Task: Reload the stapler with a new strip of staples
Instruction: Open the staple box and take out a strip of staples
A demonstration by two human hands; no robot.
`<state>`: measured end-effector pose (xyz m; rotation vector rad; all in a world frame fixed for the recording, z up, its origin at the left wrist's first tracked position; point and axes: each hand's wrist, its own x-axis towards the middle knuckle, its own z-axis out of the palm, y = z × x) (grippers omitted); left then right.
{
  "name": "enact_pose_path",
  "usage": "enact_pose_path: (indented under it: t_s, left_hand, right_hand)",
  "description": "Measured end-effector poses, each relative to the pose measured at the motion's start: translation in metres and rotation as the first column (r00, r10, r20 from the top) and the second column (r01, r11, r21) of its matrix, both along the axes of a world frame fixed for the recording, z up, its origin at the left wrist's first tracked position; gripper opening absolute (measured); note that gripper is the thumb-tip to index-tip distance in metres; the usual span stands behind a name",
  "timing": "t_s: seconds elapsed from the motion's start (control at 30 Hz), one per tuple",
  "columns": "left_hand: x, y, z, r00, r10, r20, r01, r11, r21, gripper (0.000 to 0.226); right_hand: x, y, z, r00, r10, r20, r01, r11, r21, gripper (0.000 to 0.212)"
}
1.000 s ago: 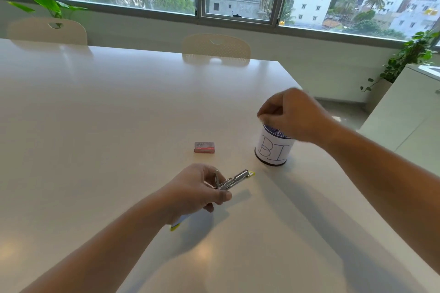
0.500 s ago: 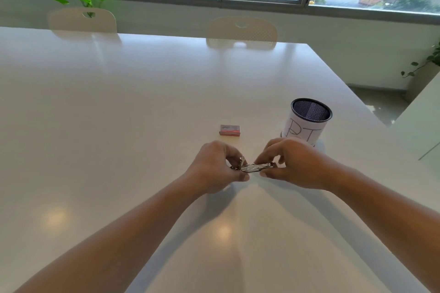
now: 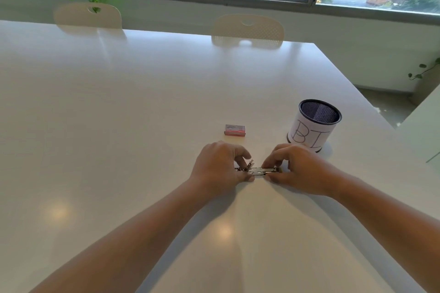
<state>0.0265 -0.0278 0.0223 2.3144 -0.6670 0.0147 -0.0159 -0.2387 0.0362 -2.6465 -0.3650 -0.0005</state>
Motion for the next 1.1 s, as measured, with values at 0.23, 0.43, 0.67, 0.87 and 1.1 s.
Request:
enact_pose_path:
  t_s: [0.23, 0.43, 0.67, 0.87, 1.1]
  left_hand:
    - [-0.004, 0.024, 0.003, 0.996, 0.078, -0.045, -0.089, 0.925, -0.369, 0.056]
    - [0.004, 0.045, -0.001, 0.961, 0.254, -0.106, -0.272, 0.818, -0.507, 0.044]
    - [0.005, 0.048, 0.001, 0.952, 0.287, -0.106, -0.299, 0.802, -0.517, 0.041]
    - [0.002, 0.048, 0.008, 0.947, 0.305, -0.098, -0.306, 0.770, -0.560, 0.027]
    - [-0.011, 0.042, 0.018, 0.940, 0.165, -0.299, -0.322, 0.718, -0.617, 0.032]
  right_hand:
    - [0.030, 0.008, 0.024, 0.994, -0.063, 0.086, 0.050, 0.987, 0.152, 0.033]
    - [0.085, 0.031, 0.017, 0.987, -0.125, 0.099, 0.116, 0.989, 0.096, 0.028]
    - [0.112, 0.038, 0.002, 0.989, -0.138, 0.047, 0.142, 0.987, -0.077, 0.046]
    - [0.104, 0.040, 0.004, 0.979, -0.172, 0.109, 0.174, 0.985, -0.007, 0.039]
    - [0.046, 0.051, 0.043, 0.958, -0.252, 0.140, 0.174, 0.893, 0.415, 0.030]
